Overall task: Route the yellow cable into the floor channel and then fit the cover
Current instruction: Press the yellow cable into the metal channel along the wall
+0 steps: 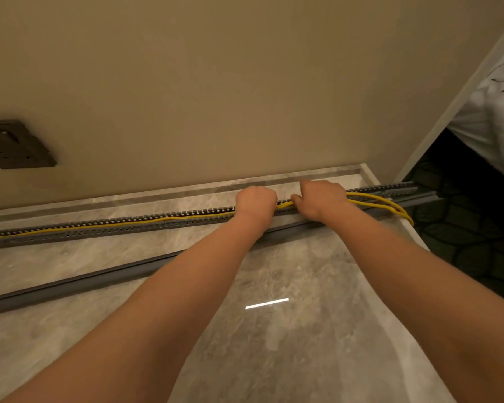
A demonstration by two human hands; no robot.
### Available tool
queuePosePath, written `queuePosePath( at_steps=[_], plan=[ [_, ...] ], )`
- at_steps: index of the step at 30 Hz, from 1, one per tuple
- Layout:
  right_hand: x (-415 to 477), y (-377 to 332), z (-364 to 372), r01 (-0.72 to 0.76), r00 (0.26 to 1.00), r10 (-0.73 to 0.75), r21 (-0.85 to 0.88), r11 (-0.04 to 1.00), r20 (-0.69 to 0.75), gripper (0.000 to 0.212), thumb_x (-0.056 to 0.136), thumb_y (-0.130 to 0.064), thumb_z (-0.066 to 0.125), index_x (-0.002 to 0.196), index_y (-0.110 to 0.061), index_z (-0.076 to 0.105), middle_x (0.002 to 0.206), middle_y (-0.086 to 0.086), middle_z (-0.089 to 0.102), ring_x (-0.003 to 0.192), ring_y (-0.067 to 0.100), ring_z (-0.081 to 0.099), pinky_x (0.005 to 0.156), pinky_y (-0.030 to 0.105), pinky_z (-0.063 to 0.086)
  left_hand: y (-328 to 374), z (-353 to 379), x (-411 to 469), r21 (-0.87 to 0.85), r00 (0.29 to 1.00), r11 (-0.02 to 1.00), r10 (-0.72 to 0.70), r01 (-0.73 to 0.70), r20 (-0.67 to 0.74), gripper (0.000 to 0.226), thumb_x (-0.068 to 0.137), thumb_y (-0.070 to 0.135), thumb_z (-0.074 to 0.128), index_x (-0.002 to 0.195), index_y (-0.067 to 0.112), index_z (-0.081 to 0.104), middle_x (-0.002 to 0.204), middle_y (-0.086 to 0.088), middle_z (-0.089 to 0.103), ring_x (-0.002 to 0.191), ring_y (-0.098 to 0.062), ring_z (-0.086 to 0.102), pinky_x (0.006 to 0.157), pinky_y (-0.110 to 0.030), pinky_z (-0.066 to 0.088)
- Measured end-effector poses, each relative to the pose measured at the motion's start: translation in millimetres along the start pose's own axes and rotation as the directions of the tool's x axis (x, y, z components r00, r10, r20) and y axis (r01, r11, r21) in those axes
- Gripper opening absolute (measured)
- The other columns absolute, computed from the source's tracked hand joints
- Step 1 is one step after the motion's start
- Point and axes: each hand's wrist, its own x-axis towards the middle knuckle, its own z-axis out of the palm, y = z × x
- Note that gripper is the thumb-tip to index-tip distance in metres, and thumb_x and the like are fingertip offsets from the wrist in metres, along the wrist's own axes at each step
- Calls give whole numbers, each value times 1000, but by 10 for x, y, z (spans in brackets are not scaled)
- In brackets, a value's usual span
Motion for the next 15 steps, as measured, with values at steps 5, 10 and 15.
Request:
queuePosePath(
  at_steps=[5,10,15],
  plan=[
    [-51,60,-48,-38,999,39,-15,999,38,46,97,-46,36,123,-12,53,121,16,61,112,34,54,87,42,40,35,-54,26,-25,999,1000,-18,19,40,21,88,6,58,105,13,68,106,-7,67,100,-28,63,66,-31,42],
    [-19,163,-78,-51,995,49,25,998,85,43,94,-50,42,115,-15,55,117,12,63,111,33,54,90,42,36,151,-96,80,10,997,999,-38,37,71,22,88,4,59,106,13,67,101,-5,65,93,-25,62,64,-30,41],
    [121,382,-161,-8,984,-10,102,995,178,38,88,-54,47,97,-18,52,100,5,63,93,27,58,80,39,39,242,-160,171,34,984,990,-138,134,115,18,86,3,60,101,13,66,80,0,53,76,-22,53,63,-29,40]
  ],
)
